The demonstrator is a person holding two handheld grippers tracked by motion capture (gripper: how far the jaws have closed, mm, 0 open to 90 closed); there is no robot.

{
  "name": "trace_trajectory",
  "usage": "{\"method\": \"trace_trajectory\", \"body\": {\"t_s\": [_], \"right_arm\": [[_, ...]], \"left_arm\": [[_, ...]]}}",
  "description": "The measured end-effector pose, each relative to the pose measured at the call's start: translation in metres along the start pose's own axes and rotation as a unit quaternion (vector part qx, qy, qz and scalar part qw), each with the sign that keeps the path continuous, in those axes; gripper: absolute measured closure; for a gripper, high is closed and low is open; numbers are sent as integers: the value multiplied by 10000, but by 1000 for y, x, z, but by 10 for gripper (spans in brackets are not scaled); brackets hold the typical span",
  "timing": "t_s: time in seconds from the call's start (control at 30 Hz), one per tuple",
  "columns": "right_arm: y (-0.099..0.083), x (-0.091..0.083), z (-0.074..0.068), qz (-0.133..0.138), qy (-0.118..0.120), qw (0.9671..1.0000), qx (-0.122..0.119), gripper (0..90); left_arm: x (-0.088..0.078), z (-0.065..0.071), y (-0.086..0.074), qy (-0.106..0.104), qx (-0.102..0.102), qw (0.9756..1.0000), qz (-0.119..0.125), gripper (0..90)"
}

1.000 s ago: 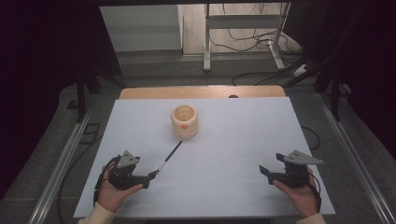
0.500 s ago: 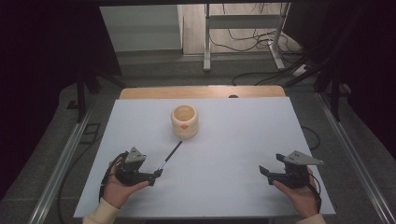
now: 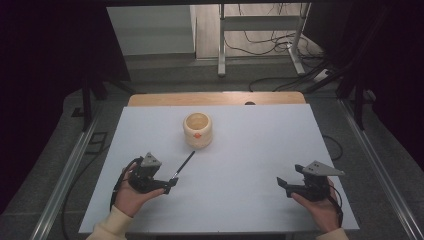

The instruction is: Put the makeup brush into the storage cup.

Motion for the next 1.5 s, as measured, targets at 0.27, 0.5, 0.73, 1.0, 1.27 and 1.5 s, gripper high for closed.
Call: {"method": "trace_trajectory", "body": {"t_s": [0.27, 0.5, 0.73, 1.0, 1.27, 1.5], "right_arm": [[0, 0, 0, -6, -29, 10000, 11, 167], [-1, 0, 0, -22, -56, 10000, 6, 168], [-2, -1, 1, -37, -103, 9999, -3, 168], [-2, 0, 0, -62, -131, 9999, -2, 168], [-2, 0, 0, -79, -151, 9999, -9, 168], [-3, 0, 1, -88, -174, 9998, -1, 169]], "left_arm": [[11, -3, 10, 6, 8, 9995, -308, 178], [22, -5, 20, 0, 43, 9981, -613, 190], [35, -8, 23, -24, -16, 9962, -870, 208], [49, -12, 22, -69, -67, 9937, -1114, 237], [59, -13, 22, -83, -58, 9918, -1277, 286], [65, -12, 21, -158, -16, 9898, -1417, 345]]}}
Point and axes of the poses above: each handheld gripper's, and its own axes: x roughly forward along the jaws, y roughly out of its top, z roughly to its right, the point moved 3 cm from there along x, roughly forward along the jaws, and after that the axes turned 3 degrees about x, right-handed, at the moved point
